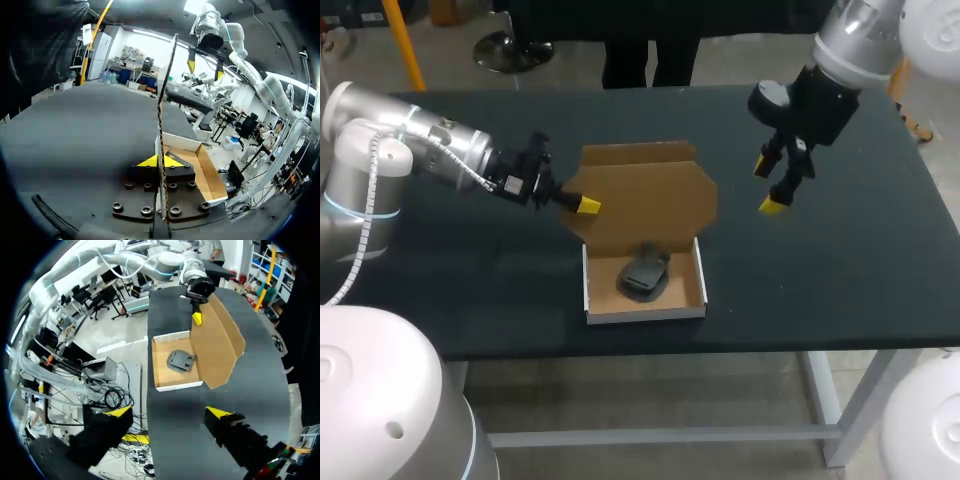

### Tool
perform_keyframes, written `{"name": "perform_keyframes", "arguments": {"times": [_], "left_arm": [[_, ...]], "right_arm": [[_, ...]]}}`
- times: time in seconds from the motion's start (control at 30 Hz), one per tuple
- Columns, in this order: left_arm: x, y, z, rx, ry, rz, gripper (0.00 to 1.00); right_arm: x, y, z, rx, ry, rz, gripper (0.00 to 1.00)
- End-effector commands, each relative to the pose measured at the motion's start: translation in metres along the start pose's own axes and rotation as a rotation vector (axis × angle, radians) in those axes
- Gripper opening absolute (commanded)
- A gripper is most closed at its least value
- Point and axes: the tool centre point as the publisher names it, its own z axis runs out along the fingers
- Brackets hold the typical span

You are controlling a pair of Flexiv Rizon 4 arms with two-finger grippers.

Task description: Assemble the packaging by folding the flat box into shape, placing the metal phone stand inside, and closing the box properly

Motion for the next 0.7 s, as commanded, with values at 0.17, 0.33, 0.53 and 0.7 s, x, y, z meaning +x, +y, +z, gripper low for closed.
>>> {"name": "perform_keyframes", "arguments": {"times": [0.17,0.33,0.53,0.7], "left_arm": [[0.0006,-0.0002,-0.0008,0.0,0.001,0.0,0.0],[0.0006,-0.0002,-0.0008,0.0,0.001,0.0,0.0],[0.0006,-0.0002,-0.0008,0.0,0.001,0.0,0.0],[0.0079,-0.0001,-0.0002,-0.008,-0.069,0.08,0.0]], "right_arm": [[-0.002,0.0003,0.0008,-0.005,0.009,-0.019,1.0],[-0.0046,0.004,-0.0029,-0.002,0.003,-0.034,1.0],[-0.0066,0.0064,-0.0043,0.001,0.001,-0.041,1.0],[-0.0076,0.0086,-0.0028,0.005,0.005,-0.047,1.0]]}}
